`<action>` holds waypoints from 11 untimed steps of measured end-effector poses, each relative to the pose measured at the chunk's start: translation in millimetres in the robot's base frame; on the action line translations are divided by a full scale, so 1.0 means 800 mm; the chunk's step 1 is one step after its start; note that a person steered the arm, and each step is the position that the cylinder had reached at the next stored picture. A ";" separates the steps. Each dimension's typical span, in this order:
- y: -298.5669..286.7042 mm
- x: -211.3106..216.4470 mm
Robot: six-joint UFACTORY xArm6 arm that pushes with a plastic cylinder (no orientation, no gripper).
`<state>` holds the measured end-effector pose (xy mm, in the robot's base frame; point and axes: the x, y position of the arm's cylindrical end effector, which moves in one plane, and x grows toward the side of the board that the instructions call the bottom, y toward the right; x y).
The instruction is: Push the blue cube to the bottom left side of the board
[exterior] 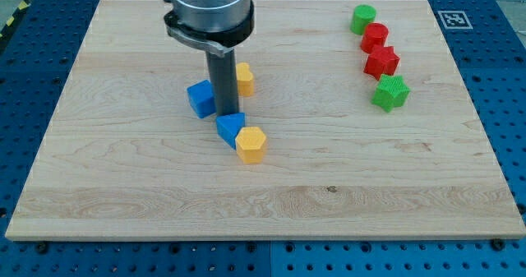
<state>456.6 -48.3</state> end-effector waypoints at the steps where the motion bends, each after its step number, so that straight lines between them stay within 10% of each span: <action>1: 0.006 -0.026; 3: -0.017 -0.056; 10: -0.166 0.107; 11: -0.160 0.061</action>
